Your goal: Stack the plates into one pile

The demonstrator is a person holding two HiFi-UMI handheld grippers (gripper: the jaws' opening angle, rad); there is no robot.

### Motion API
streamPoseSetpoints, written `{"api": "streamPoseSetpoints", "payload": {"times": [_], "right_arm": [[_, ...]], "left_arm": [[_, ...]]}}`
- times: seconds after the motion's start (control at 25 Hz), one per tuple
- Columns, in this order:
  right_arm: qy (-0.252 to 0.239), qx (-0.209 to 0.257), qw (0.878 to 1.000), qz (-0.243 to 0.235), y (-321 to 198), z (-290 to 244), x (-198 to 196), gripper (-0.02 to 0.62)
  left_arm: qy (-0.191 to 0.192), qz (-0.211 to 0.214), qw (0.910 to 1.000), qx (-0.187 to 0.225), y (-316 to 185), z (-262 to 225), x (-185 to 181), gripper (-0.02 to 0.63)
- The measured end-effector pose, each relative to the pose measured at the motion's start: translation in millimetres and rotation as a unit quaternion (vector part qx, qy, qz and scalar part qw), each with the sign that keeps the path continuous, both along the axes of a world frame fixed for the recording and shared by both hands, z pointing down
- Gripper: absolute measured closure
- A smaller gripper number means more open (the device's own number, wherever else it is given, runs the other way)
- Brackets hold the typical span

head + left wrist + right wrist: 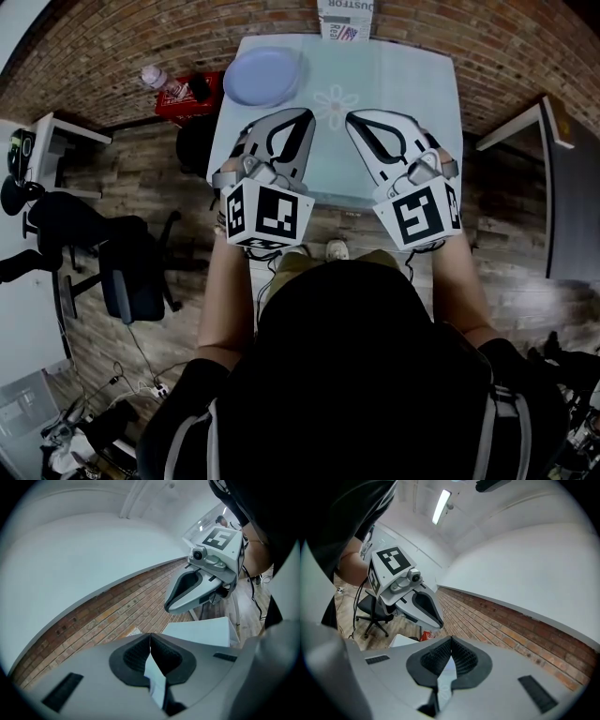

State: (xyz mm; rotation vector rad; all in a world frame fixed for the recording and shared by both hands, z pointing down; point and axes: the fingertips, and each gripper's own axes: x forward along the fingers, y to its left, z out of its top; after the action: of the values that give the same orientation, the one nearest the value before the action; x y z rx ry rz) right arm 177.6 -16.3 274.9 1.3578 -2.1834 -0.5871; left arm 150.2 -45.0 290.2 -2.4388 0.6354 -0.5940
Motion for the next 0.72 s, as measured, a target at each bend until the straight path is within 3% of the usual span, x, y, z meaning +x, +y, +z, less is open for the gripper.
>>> {"api": "streamPoseSetpoints", "payload": {"times": [0.2,0.72], "right_arm": [[-0.013,0.005,1.0,0.004,-5.1,-1.1,-1.3,0.56],[0.012,0.006,1.0,0.001,-10.1,-4.2,-8.5,0.56]], "left_arm": [[-0.001,-0.001,1.0,0.004,-5.1,-3.4,-3.8,0.583],[0.004,-0.004,0.9999,0.009,-9.5,-6.6,-9.5,0.583]]}}
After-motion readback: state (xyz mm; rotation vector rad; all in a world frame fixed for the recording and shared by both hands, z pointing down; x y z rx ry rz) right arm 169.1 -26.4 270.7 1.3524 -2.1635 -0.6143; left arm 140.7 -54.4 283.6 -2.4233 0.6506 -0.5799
